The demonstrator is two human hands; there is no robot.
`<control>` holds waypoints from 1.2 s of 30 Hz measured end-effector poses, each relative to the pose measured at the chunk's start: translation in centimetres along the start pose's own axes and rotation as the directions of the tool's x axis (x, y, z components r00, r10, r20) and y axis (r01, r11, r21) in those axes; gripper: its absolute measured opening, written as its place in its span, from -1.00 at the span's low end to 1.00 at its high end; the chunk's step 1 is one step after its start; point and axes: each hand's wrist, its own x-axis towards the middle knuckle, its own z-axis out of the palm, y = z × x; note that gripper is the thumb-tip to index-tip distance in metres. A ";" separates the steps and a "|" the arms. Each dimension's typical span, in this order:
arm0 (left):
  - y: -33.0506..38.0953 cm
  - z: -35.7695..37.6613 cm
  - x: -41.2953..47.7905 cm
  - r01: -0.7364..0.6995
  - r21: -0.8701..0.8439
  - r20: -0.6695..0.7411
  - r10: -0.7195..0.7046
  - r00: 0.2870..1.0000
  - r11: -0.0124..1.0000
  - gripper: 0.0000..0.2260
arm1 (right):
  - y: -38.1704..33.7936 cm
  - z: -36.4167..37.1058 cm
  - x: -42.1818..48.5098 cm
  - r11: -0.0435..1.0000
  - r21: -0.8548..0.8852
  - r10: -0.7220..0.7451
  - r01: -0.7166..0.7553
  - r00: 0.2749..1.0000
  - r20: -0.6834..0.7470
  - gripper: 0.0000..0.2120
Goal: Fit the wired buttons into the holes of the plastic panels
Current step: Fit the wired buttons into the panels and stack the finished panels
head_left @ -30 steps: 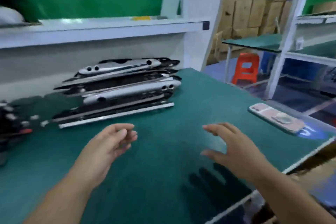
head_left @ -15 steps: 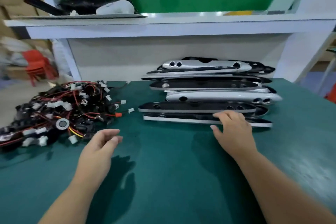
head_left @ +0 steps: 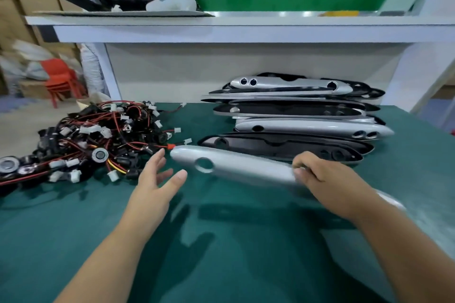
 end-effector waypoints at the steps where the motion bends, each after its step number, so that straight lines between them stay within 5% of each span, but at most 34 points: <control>1: 0.3 0.1 -0.2 0.016 -0.111 0.064 -0.009 0.998 0.994 -0.53 | -0.5 -0.4 -0.9 0.999 0.045 -0.016 0.014 0.999 0.036 -0.88; 5: 1.4 -0.1 -0.5 0.070 -0.332 0.170 -0.014 0.985 0.941 -0.85 | -1.2 -0.9 -3.5 0.999 0.022 -0.044 0.043 0.998 0.055 -0.68; 8: 1.8 -0.5 -0.8 0.110 -0.294 0.161 -0.064 0.985 0.949 -0.93 | -0.6 -0.1 -4.9 0.970 -0.234 -0.054 0.072 0.995 0.080 -0.24; 10: 1.8 -0.6 -1.1 0.125 -0.205 0.135 -0.099 0.986 0.971 -0.94 | 0.0 0.7 -5.7 0.943 -0.333 0.019 0.019 0.994 0.110 -0.16; 13: 1.5 -1.7 -0.6 -0.058 0.098 -0.070 0.065 0.995 0.993 -0.88 | 1.2 1.2 -6.3 0.960 -0.267 0.092 -0.086 0.996 0.011 -0.24; 16: 0.5 -4.6 1.5 -0.073 0.533 -0.341 0.293 0.893 0.843 -0.78 | 2.2 1.0 -7.5 0.957 -0.242 0.132 -0.157 0.985 -0.115 -0.32; 20: -2.9 -6.2 3.9 0.003 0.836 -0.038 0.053 0.998 0.549 -0.50 | 2.7 0.9 -9.0 0.946 -0.265 0.136 -0.188 0.970 -0.201 -0.31; 22: -3.5 -5.6 4.4 0.026 0.869 0.004 -0.060 0.998 0.494 -0.47 | 2.6 1.1 -9.1 0.925 -0.335 0.127 -0.176 0.978 -0.162 -0.30; 29: -3.0 -5.6 5.2 0.090 0.905 -0.086 -0.028 0.996 0.417 -0.61 | 2.5 1.6 -8.7 0.902 -0.385 0.154 -0.194 0.979 -0.130 -0.29; 36: -2.8 -7.5 4.5 0.199 0.814 -0.151 -0.132 0.980 0.546 -0.84 | 2.5 1.7 -8.7 0.898 -0.391 0.161 -0.200 0.978 -0.131 -0.30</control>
